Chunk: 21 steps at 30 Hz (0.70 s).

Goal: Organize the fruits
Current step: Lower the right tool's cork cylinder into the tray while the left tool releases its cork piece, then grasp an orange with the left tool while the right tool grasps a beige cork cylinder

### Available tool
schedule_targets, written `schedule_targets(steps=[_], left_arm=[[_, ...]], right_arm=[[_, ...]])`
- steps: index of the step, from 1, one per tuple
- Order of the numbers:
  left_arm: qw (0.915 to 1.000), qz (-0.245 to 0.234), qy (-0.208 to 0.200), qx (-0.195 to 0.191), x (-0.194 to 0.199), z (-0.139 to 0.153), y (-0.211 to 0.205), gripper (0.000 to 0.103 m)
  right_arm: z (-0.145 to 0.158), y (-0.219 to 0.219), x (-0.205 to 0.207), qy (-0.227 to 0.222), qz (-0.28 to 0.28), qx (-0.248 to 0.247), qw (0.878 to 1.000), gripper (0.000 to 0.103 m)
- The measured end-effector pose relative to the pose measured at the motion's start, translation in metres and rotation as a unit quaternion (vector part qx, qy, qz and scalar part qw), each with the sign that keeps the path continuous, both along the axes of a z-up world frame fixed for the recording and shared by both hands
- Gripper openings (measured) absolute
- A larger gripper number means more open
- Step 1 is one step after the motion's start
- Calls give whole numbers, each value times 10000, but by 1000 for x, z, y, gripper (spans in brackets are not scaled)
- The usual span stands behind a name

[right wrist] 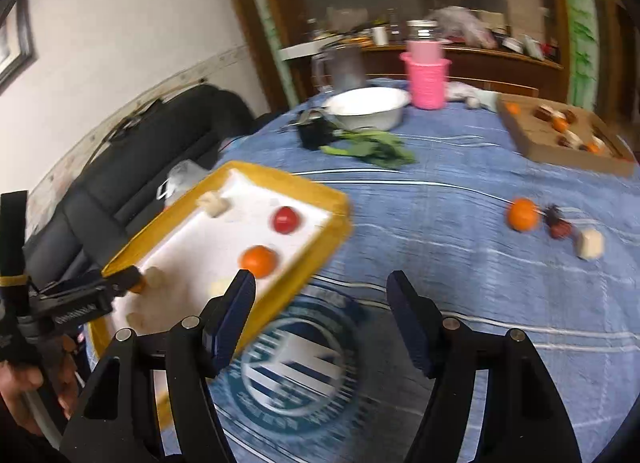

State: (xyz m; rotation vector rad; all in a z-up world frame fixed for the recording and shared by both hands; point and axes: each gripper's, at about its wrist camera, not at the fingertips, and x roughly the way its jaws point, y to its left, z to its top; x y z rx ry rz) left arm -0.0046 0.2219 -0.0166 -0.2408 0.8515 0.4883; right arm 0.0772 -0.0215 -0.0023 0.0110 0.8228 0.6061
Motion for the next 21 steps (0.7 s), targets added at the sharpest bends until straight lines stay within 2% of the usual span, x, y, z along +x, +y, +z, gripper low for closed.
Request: schedule_targets(steps=[9,16,21], left_arm=[[9963,-756,-167,364,18,15,-67,87],[9902,-1319,18,448,41,-2,-122,88],[9843,-1702,185,442,61,-18,-159,88]], right_arm=[[-8,-93,0,119,-794,24,9968,72],[-24,-158,-1,223,-1327,-178,9907,72],[-37,-193,17,376,-1786,-241,9829,72]])
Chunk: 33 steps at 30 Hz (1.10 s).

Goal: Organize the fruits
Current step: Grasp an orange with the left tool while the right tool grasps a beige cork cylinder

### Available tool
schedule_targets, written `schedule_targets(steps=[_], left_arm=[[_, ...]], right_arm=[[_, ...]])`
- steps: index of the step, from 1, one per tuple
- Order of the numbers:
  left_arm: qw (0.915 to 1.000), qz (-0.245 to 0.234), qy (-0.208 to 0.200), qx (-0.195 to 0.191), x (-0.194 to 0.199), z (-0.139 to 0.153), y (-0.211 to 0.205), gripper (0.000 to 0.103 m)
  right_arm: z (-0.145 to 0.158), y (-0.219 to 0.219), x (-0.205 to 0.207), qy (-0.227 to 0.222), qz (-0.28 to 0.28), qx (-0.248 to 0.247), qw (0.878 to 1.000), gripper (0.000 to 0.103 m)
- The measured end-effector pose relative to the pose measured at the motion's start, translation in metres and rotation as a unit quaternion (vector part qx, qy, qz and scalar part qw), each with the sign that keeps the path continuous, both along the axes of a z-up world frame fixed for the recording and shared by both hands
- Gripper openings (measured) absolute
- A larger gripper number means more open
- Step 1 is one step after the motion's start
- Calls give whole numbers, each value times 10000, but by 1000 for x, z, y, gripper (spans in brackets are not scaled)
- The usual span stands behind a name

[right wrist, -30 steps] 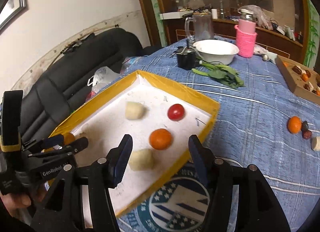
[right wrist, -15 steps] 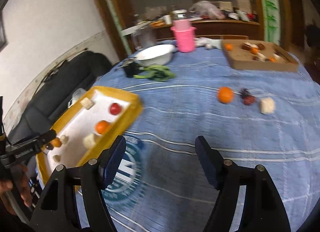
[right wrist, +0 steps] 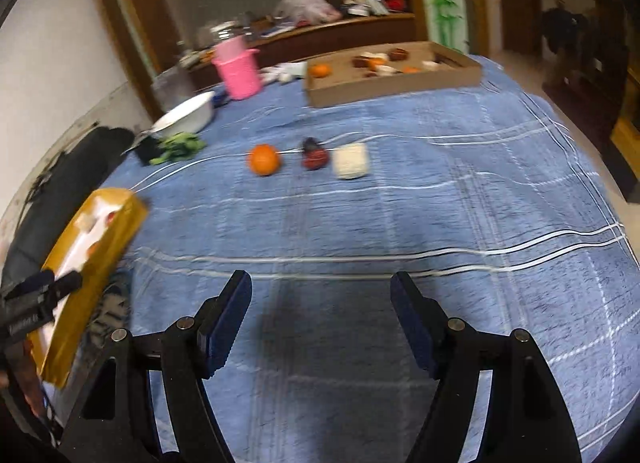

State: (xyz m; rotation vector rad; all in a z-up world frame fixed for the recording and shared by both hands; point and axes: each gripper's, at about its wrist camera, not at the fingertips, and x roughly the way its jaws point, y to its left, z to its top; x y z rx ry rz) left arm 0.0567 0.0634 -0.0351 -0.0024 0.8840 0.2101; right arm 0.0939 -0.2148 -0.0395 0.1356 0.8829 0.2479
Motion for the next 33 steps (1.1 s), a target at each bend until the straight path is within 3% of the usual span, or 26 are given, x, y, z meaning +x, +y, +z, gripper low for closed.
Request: schedule_targets(steps=[3,6,14,15,16,17,23,26,27,29,33], left_arm=[[9998,-173,102,3,16,-8,-19,88],[9994,-317,107,-12,34,-13,-35,88],[9985,-489,60,-221,94,-23,-64,88],[9983,-516,57,-252,103,-25,-69,88],[9982,-533,37,-261,110,-27,-73,88],[9982,-548,12,-262,119,-29,-79,88],[9958,-829,7,-395,158,-34,-112,87],[9948,-942,60,-383,174,-39,-128,73],[9942,-990,134,-407,178,-42,-132,51],[9947,-1011,86,-185,182,-46,-138,37],[9947,-982,128,-272,173,-45,-134,36]], right_arm=[[-6,-7,20,57,-116,-107,9999,71],[-10,-6,48,86,-132,-155,9998,63],[-29,19,113,44,24,-682,9977,53],[-31,20,118,126,40,-698,9975,48],[-30,19,120,78,27,-688,9976,33],[-28,19,121,23,39,-679,9977,29],[-31,4,116,28,11,-559,9984,29],[-28,-7,112,45,-77,-458,9989,29],[-27,-9,111,47,-89,-459,9989,29],[-26,-13,108,51,-118,-457,9989,29],[-21,-16,96,33,-112,-411,9991,29]])
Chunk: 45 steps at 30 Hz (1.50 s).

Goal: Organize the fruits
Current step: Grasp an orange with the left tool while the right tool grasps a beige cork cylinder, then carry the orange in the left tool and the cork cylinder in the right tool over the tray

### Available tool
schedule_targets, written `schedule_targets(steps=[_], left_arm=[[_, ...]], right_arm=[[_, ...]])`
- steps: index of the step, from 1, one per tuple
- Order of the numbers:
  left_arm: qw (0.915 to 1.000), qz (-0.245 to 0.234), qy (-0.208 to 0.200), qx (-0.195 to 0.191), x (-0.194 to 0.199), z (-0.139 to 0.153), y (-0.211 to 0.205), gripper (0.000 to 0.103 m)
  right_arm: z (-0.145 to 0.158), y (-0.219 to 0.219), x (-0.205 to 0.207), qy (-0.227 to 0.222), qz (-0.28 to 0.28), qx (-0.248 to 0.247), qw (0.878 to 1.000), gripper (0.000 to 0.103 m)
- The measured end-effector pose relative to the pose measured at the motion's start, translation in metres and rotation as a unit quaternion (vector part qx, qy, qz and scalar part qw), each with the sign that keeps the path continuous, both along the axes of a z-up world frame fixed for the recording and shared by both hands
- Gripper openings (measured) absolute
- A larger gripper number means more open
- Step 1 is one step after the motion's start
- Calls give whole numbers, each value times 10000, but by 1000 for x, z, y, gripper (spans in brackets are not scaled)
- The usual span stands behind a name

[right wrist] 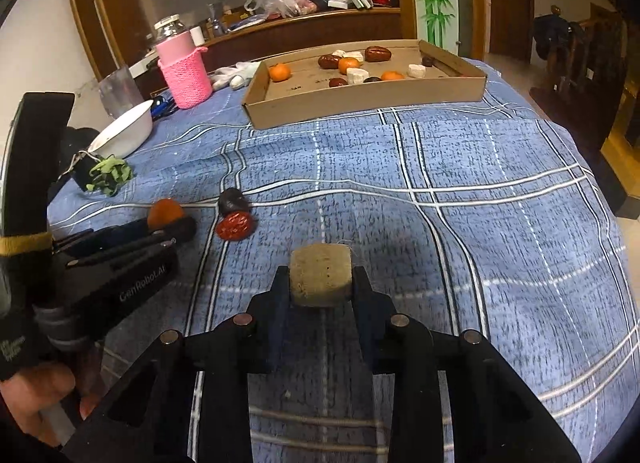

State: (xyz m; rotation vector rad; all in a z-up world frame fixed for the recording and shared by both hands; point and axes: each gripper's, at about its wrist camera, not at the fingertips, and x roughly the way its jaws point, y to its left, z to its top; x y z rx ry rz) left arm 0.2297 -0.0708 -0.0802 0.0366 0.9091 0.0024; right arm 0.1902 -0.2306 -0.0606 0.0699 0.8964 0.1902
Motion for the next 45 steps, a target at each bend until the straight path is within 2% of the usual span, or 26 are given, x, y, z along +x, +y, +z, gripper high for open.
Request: schedule_targets(steps=[6,14,21,33,45], left_arm=[[9997,30,-149,197,-49,10,10,36],[9991,70,-393,130,-125,22,28,36],[9986,75,-526,63,-168,28,44,36],[9980,177,-600,-45,-204,32,69,36],[9973,323,-617,-217,-229,43,89,36]], right_arm=[[15,4,-33,-153,10,115,9998,29],[30,20,-102,-401,-40,365,9985,29],[31,36,-142,-464,-48,455,9979,29],[42,57,-179,-651,90,451,9968,29],[56,87,-198,-869,475,415,9942,29]])
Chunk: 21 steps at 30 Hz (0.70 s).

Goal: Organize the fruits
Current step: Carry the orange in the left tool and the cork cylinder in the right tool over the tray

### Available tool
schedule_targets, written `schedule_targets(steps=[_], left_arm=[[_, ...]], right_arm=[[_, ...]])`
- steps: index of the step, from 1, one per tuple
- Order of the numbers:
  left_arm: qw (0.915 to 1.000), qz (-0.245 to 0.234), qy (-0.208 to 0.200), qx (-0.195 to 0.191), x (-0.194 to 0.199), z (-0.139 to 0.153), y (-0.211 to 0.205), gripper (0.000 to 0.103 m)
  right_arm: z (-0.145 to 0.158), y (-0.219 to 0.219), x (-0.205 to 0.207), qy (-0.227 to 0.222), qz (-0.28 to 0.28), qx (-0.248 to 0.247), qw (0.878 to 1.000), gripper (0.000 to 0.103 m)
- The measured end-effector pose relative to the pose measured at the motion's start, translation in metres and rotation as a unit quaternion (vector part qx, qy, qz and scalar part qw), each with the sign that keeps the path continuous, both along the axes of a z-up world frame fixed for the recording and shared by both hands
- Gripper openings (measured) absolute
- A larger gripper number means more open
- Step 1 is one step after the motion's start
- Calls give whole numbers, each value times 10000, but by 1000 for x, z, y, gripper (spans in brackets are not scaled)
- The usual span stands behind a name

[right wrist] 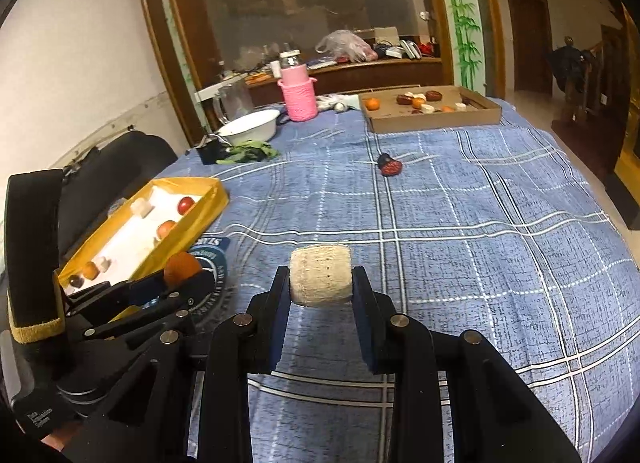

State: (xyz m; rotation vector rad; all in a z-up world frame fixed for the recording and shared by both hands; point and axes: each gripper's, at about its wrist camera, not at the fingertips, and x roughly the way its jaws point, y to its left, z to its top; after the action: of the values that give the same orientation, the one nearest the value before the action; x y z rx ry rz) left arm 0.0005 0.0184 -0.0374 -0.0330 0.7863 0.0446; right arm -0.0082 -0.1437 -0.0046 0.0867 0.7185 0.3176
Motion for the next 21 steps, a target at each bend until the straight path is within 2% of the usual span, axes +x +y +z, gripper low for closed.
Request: schedule_targets(steps=[13,21], left_arm=[[9998,138,-65,-89,-10,11,16,36],[9990,428,-95,-59,-14,16,43,36]], right_arm=[[15,18,-10,-180,255,77,9995,29],[24,38,-12,-276,526,115,9982,29]])
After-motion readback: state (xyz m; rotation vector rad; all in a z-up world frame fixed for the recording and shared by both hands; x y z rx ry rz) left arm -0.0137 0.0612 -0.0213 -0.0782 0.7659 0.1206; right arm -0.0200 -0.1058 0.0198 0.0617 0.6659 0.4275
